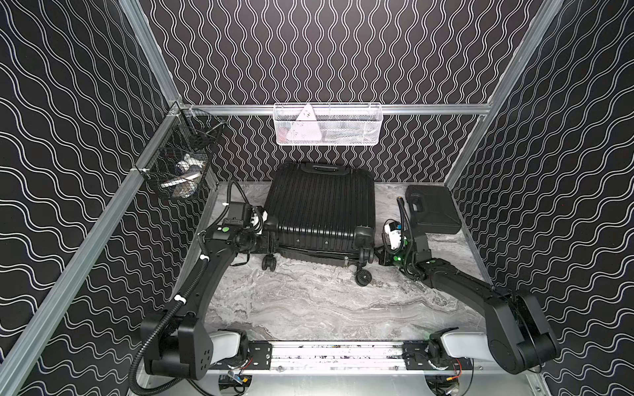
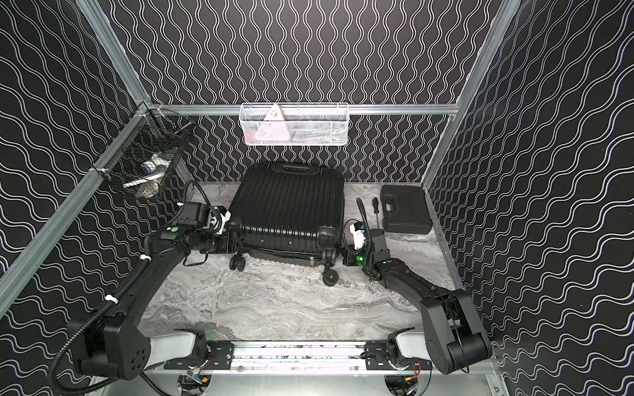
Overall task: Close the suitcase zippers
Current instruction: Zip the zipper on the suitcase.
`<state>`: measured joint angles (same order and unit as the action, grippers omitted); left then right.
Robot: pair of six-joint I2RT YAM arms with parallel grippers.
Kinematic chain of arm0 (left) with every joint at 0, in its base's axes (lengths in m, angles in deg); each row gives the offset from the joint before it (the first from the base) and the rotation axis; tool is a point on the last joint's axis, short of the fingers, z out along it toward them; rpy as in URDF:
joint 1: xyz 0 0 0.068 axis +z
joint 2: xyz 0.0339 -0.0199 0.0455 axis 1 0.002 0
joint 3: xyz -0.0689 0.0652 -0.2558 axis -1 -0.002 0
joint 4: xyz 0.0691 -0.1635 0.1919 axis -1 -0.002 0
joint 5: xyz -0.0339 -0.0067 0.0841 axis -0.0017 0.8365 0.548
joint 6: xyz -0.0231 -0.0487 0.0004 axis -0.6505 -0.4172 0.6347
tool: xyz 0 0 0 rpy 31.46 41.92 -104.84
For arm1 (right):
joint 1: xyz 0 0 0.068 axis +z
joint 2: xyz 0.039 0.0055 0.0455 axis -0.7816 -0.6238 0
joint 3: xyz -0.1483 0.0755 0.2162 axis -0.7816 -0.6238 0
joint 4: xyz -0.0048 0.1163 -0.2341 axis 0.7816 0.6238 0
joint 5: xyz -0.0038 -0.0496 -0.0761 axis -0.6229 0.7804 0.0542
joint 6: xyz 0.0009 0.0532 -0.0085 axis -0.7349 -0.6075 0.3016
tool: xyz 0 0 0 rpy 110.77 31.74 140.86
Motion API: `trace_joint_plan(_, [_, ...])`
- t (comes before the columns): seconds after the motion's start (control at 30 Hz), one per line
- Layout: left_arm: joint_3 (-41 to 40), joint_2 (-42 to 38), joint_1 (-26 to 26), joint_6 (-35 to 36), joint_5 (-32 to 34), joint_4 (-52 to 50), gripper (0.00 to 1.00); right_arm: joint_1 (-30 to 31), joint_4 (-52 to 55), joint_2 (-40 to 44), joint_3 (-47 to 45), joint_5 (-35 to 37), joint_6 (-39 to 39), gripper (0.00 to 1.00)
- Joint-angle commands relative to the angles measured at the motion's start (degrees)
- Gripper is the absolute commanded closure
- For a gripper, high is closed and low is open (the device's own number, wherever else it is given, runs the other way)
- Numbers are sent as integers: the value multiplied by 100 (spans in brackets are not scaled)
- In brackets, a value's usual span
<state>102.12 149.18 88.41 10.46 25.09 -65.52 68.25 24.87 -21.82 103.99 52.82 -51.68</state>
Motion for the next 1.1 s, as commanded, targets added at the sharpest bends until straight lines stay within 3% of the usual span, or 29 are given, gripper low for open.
trace_joint_plan(0.0, [69,21,-2,377,-117,-203,32,-5,384,-21,12,-70,33,100])
trace_joint_plan(0.27, [115,-102,-2,334,266,-135,38,-14,440,-74,30,-156,43,100])
trace_joint_plan(0.4, [64,-219,-2,255,412,17,50,-14,445,16,-21,-202,-5,100])
trace_joint_plan(0.5, [-12,-240,-2,85,545,165,65,-14,534,96,-32,-220,-24,100])
trace_joint_plan(0.63, [-119,-271,-2,-411,859,387,75,-14,681,274,-100,-293,-17,100])
trace_joint_plan(0.87, [-458,-513,-2,-1346,897,948,81,-14,843,579,-249,-704,-46,100])
trace_joint_plan(1.07, [-603,-631,-2,-1626,944,1118,84,-14,952,722,-313,-1001,-49,100])
